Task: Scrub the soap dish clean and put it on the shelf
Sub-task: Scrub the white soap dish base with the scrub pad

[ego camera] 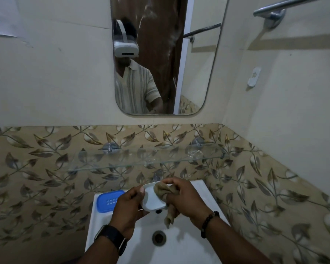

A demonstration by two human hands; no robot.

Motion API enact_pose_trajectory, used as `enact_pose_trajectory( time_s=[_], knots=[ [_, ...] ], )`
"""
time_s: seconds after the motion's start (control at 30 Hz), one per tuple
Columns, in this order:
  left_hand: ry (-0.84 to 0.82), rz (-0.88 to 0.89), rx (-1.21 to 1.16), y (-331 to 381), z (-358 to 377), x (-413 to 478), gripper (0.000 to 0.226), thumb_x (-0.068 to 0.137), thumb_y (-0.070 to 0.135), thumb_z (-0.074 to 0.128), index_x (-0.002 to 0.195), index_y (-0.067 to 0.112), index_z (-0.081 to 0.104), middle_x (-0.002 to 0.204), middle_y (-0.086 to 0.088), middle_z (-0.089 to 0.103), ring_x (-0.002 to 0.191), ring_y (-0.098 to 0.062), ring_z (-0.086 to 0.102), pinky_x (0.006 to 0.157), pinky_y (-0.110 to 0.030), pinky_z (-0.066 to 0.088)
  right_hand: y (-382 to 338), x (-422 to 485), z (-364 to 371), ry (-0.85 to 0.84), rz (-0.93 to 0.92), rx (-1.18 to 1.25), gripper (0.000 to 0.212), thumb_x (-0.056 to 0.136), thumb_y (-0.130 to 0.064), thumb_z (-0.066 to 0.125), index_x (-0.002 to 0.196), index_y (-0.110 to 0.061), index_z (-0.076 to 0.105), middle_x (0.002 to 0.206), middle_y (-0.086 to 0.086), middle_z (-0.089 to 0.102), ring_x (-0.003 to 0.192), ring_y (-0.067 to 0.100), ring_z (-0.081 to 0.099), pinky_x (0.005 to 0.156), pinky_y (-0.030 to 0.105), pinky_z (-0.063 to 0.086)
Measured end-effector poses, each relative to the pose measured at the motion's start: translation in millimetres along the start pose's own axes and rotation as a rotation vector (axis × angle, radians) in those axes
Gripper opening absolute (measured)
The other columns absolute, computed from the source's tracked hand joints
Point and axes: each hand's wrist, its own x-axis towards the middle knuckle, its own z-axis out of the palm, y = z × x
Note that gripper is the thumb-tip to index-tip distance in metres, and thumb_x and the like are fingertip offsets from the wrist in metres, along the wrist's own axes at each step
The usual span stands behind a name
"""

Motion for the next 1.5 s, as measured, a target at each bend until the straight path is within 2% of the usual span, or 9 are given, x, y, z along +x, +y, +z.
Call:
enact_pose_trajectory(
  time_s=[0.1,0.27,0.4,0.6,0.7,1.03,1.23,1.37,1.5],
  knots=[
    [-0.012,-0.022,-0.015,-1,-2,-1,0.020,0.101,0.025,0.059,0.103,0.016,0.076,0.103,-0.013,0.077,0.091,-0.032,0.070,0.075,-0.043,0.062,12,3,-7,0.068,0.079,0.084,0.021,0.080,-0.015,0.073,0.098,-0.026,0.074,0.085,0.014,0.074,0.065,0.026,0.070,0.054,0.037,0.057],
    [-0.020,-0.023,-0.052,-5,-9,-3,0.019,0.101,0.022,0.058,0.103,0.015,0.075,0.090,-0.004,0.081,0.088,-0.029,0.071,0.065,-0.039,0.063,37,2,-26,0.118,0.136,-0.019,0.037,0.061,-0.043,0.083,0.088,-0.018,0.077,0.087,0.004,0.079,0.086,0.026,0.075,0.081,0.052,0.061],
    [-0.022,-0.049,-0.043,-15,-6,-3,0.019,0.101,0.023,0.060,0.100,0.016,0.078,0.087,-0.002,0.082,0.086,-0.028,0.071,0.057,-0.031,0.061,66,4,-38,0.196,0.210,-0.112,0.040,0.056,-0.049,0.084,0.076,-0.016,0.074,0.075,0.000,0.078,0.073,0.018,0.075,0.064,0.037,0.062],
    [-0.003,-0.071,-0.055,-22,-7,6,0.021,0.101,0.023,0.059,0.100,0.016,0.079,0.098,-0.008,0.081,0.088,-0.026,0.074,0.059,-0.031,0.061,104,29,-56,0.338,0.310,0.180,0.003,0.085,-0.003,0.076,0.087,-0.001,0.075,0.081,0.017,0.077,0.075,0.031,0.074,0.061,0.038,0.061],
    [-0.023,-0.094,-0.034,-24,-5,9,0.026,0.101,0.026,0.059,0.092,0.023,0.083,0.092,-0.003,0.082,0.076,-0.018,0.078,0.060,-0.031,0.061,116,51,-68,0.360,0.373,0.268,0.018,0.091,0.009,0.061,0.089,-0.004,0.074,0.087,0.020,0.076,0.078,0.034,0.073,0.062,0.038,0.062],
    [0.020,-0.106,-0.034,-26,4,27,0.023,0.100,0.032,0.058,0.102,0.030,0.081,0.108,-0.003,0.080,0.091,-0.020,0.078,0.069,-0.034,0.061,168,136,-90,0.308,0.368,0.311,0.025,0.093,0.007,0.059,0.088,-0.011,0.076,0.097,0.019,0.075,0.091,0.039,0.071,0.080,0.051,0.061],
    [0.009,-0.083,-0.016,-30,6,31,0.031,0.088,0.041,0.065,0.113,0.028,0.078,0.115,-0.006,0.078,0.100,-0.025,0.076,0.078,-0.038,0.061,202,174,-103,0.297,0.361,0.285,0.021,0.095,0.005,0.059,0.097,-0.007,0.076,0.084,0.008,0.078,0.070,0.024,0.073,0.052,0.031,0.059],
    [0.020,-0.067,-0.012,-32,5,34,0.033,0.084,0.040,0.066,0.113,0.028,0.078,0.117,-0.007,0.077,0.102,-0.026,0.075,0.078,-0.039,0.061,220,191,-103,0.298,0.329,-0.165,0.037,0.095,-0.005,0.063,0.131,0.002,0.059,0.131,0.024,0.061,0.121,0.040,0.058,0.105,0.048,0.047],
    [0.045,-0.059,-0.016,-34,3,37,0.033,0.083,0.039,0.067,0.112,0.029,0.078,0.116,-0.007,0.078,0.099,-0.025,0.076,0.077,-0.039,0.061,228,186,-95,0.302,0.294,-0.582,0.056,0.094,-0.014,0.059,0.145,-0.004,0.039,0.143,0.025,0.046,0.128,0.041,0.049,0.107,0.049,0.043]
  ],
)
